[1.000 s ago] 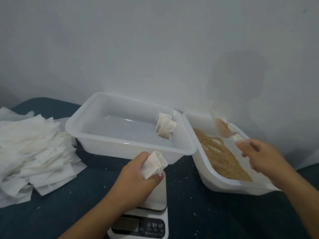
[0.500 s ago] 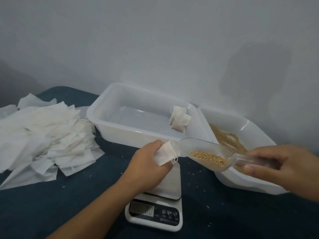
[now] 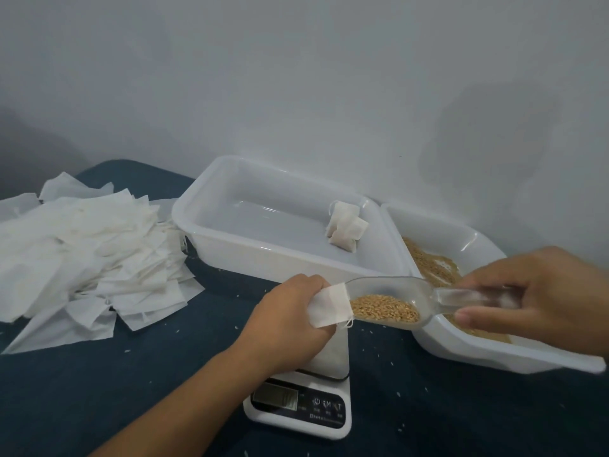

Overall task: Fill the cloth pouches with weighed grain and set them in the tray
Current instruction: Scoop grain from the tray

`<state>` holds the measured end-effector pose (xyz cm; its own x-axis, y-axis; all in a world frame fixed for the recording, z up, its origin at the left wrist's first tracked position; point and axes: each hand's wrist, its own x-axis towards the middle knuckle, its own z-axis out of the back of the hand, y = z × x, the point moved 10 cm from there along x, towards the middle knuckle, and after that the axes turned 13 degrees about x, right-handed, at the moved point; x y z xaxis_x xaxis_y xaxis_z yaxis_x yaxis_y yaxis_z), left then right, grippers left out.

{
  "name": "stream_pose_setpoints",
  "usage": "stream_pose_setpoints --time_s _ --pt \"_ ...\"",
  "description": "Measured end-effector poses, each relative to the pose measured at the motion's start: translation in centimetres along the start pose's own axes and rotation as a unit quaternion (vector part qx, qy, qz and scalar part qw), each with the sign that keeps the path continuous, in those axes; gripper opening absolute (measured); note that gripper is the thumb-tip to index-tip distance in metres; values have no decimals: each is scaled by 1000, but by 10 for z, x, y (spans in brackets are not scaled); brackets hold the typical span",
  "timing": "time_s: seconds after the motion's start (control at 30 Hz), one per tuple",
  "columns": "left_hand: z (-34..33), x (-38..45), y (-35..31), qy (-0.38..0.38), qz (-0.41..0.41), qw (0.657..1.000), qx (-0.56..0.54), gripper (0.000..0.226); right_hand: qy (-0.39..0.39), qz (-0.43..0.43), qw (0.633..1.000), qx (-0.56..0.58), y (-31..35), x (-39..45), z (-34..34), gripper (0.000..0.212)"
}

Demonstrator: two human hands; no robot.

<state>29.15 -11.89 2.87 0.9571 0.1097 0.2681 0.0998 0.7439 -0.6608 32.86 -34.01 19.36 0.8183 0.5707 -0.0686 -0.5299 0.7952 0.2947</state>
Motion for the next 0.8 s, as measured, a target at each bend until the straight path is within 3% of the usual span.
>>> stream_pose_setpoints --time_s 0.17,0.43,0.63,0.8 --pt "-4 0 -3 11 -6 1000 19 32 27 23 998 -51 21 9 0 53" --pt "-2 -1 -1 -2 1 1000 7 20 0 44 985 -167 44 16 13 66" --pt "-1 -1 1 -9 18 1000 -13 15 -61 122 964 -230 64 8 25 40" --pt "-3 -1 10 2 66 994 -84 14 -83 111 979 -152 50 4 42 34"
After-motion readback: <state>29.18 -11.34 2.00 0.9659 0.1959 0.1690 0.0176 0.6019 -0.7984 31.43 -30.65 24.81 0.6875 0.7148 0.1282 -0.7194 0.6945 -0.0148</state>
